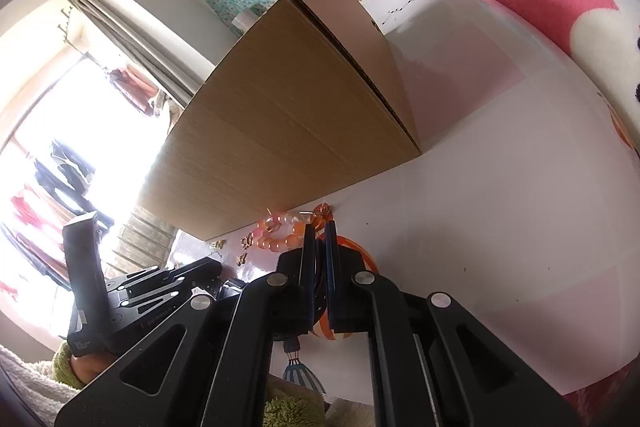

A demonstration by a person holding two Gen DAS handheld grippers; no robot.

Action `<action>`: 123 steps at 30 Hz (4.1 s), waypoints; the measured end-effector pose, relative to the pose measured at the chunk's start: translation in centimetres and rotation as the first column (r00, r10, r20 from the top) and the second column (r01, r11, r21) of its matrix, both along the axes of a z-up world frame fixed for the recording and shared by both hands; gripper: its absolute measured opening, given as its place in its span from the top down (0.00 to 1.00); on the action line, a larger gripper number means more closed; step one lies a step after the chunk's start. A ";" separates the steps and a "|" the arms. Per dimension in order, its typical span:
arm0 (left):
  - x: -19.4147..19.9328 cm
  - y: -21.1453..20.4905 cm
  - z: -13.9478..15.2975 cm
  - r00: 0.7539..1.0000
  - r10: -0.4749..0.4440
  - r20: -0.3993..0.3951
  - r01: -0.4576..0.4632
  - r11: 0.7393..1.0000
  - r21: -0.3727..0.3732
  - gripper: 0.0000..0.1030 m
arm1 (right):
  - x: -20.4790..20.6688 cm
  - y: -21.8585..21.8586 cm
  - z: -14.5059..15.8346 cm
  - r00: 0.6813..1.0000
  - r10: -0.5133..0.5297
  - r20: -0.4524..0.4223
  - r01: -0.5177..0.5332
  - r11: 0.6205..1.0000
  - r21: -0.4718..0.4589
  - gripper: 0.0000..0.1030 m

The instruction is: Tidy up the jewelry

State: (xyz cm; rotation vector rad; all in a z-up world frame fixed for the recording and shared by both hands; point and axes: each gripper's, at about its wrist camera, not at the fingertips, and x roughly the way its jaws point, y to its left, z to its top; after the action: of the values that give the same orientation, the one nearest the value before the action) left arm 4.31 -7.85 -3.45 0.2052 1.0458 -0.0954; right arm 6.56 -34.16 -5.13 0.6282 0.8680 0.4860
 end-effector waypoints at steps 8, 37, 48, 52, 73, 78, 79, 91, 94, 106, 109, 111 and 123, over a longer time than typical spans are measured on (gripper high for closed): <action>-0.4 -1.6 0.2 0.999 -0.039 0.012 0.038 0.996 0.079 0.90 | -0.2 0.0 -0.1 1.000 -0.003 -0.005 0.003 1.000 0.005 0.95; -2.8 -0.7 3.8 0.994 -0.088 0.059 0.088 0.996 -0.005 0.96 | -1.2 -0.5 2.6 0.995 -0.031 0.093 0.032 0.999 -0.012 0.95; -5.5 0.0 8.8 0.962 -0.165 0.216 0.193 0.975 -0.114 0.96 | -2.7 -1.5 7.5 0.972 -0.081 0.220 0.100 0.992 -0.075 0.95; -5.8 -0.8 12.2 0.929 -0.195 0.315 0.248 0.959 -0.136 0.96 | -3.2 -1.5 11.0 0.947 -0.091 0.309 0.126 0.987 -0.097 0.95; 6.7 0.0 18.3 0.890 -0.150 0.431 0.266 0.938 -0.221 0.96 | 10.9 1.3 20.6 0.911 0.099 0.400 -0.006 0.974 -0.226 0.95; 10.9 0.7 14.6 0.948 -0.147 0.283 0.225 0.937 -0.266 0.96 | 15.7 4.8 18.8 0.938 0.194 0.286 -0.078 0.925 -0.371 0.95; 11.6 0.9 13.7 0.959 -0.148 0.241 0.215 0.936 -0.280 0.96 | 16.7 5.8 17.9 0.942 0.218 0.255 -0.096 0.903 -0.420 0.95; 16.2 1.9 7.4 0.988 -0.143 -0.050 0.120 0.941 -0.316 0.92 | 22.4 12.0 11.7 0.943 0.330 -0.035 -0.255 0.655 -0.711 0.95; 16.6 2.6 7.2 0.991 -0.126 -0.055 0.099 0.932 -0.348 0.92 | 23.4 12.4 11.5 0.946 0.325 -0.022 -0.227 0.609 -0.760 0.95; 12.6 4.9 10.5 0.990 -0.110 0.087 0.135 0.920 -0.367 0.83 | 24.6 11.1 12.7 0.966 0.259 0.028 -0.146 0.628 -0.764 0.91; 10.2 5.6 12.0 0.980 -0.115 0.160 0.166 0.921 -0.353 0.76 | 24.1 10.4 14.5 0.967 0.246 0.068 -0.118 0.667 -0.736 0.90; 8.7 6.1 12.7 0.973 -0.117 0.201 0.181 0.922 -0.341 0.72 | 23.5 10.2 15.8 0.964 0.251 0.092 -0.110 0.687 -0.718 0.89; 1.8 10.6 12.5 0.951 -0.014 0.308 0.128 0.926 -0.356 0.42 | 20.7 15.5 9.3 0.819 0.506 -0.270 -0.533 0.496 -0.685 0.55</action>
State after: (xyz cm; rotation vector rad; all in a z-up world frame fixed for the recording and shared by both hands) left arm 6.10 2.70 9.09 -0.0877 0.6981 -0.3178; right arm 27.23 -18.68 4.21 -0.4292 1.1942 0.6059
